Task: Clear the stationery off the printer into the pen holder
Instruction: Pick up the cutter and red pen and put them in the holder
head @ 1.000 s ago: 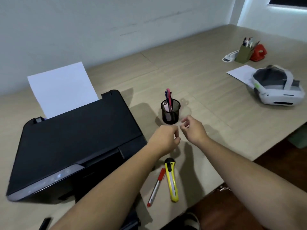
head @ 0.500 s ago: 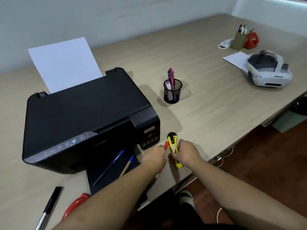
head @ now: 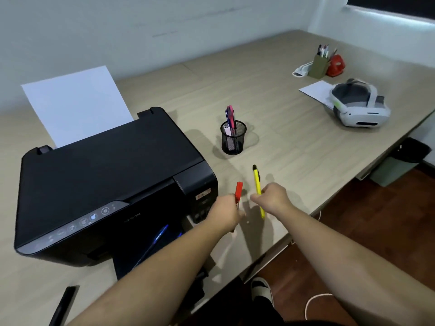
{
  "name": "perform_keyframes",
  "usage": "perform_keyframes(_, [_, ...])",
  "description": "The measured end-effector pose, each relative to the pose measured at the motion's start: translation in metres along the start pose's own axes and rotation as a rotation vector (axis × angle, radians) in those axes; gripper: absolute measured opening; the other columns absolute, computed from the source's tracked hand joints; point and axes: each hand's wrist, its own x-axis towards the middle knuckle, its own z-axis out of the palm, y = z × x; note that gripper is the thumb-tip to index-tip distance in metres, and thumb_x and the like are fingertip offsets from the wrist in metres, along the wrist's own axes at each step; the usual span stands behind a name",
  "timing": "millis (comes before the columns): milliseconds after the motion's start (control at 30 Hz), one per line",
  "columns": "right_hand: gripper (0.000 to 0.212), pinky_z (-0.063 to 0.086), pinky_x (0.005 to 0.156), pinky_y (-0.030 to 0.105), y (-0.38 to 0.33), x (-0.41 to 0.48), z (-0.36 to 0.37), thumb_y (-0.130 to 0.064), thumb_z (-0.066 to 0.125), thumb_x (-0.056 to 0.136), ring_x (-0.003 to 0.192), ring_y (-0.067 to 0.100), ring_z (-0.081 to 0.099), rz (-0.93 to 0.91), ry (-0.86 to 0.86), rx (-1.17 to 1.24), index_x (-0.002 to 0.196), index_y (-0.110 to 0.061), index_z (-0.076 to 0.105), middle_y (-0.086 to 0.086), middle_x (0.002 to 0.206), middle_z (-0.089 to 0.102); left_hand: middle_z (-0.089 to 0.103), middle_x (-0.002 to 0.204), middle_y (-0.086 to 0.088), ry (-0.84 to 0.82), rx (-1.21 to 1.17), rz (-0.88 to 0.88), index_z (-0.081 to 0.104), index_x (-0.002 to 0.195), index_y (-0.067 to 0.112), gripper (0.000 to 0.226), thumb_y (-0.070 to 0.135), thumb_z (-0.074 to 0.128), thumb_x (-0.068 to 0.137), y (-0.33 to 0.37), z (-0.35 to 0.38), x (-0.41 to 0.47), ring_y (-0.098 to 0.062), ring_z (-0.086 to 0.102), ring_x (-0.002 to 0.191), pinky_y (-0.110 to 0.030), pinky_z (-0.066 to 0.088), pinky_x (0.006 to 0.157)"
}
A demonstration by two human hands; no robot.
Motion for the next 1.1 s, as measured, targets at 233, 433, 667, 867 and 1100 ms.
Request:
perform_keyframes(233, [0.013,0.047,0.057,0.033,-0.047,0.041,-0.057,-0.010,0.065,0.075,0.062,0.025,0.055,-0.143,0.092,0.419,0.071,-0.018,0.056,0.007,0.071,0.060,0.056,0.085,-0.012,0.171,-0.180,0.135,0.042,0.089,0.011,0.012,0.007,0.052,0.085,0.063,-0.059,0.026,-0.030,0.059,0.076,-0.038,0.055,0.069])
perform_keyframes(433, [0.014,0.049,0.054,0.031,-0.097,0.094,-0.098,-0.013,0.053,0.087,0.061,0.026,0.057,-0.222,0.015,0.524,0.084,-0.002,0.061,0.015,0.080,0.058,0.069,0.100,-0.023,0.339,-0.347,0.081,0.051,0.104,0.011,0.031,0.037,0.040,0.093,0.087,-0.122,0.092,-0.040,0.068,0.090,-0.047,0.056,0.084])
perform_keyframes(667, [0.014,0.058,0.075,0.043,-0.131,0.156,-0.108,-0.009,0.058,0.077,0.071,0.027,0.068,-0.344,-0.003,0.353,0.083,-0.009,0.070,0.015,0.082,0.073,0.072,0.098,-0.019,0.471,-0.338,-0.021,0.064,0.096,0.002,0.024,0.025,0.056,0.092,0.083,-0.158,0.148,-0.034,0.067,0.094,-0.042,0.053,0.089])
perform_keyframes(867, [0.012,0.057,0.080,0.040,-0.135,0.203,-0.099,-0.016,0.059,0.081,0.068,0.023,0.068,-0.389,-0.070,0.170,0.083,-0.007,0.067,0.010,0.073,0.070,0.071,0.102,-0.015,0.466,-0.352,-0.120,0.062,0.100,0.005,0.022,0.024,0.054,0.092,0.073,-0.144,0.194,-0.030,0.068,0.095,-0.040,0.054,0.088])
perform_keyframes(1100, [0.017,0.040,0.071,0.025,-0.118,0.230,-0.074,-0.022,0.063,0.086,0.086,0.022,0.059,-0.500,-0.168,-0.066,0.100,-0.011,0.065,0.002,0.089,0.063,0.071,0.091,-0.014,0.283,-0.202,-0.166,0.068,0.096,0.004,0.021,0.023,0.060,0.089,0.065,-0.118,0.221,-0.030,0.065,0.087,-0.034,0.050,0.077])
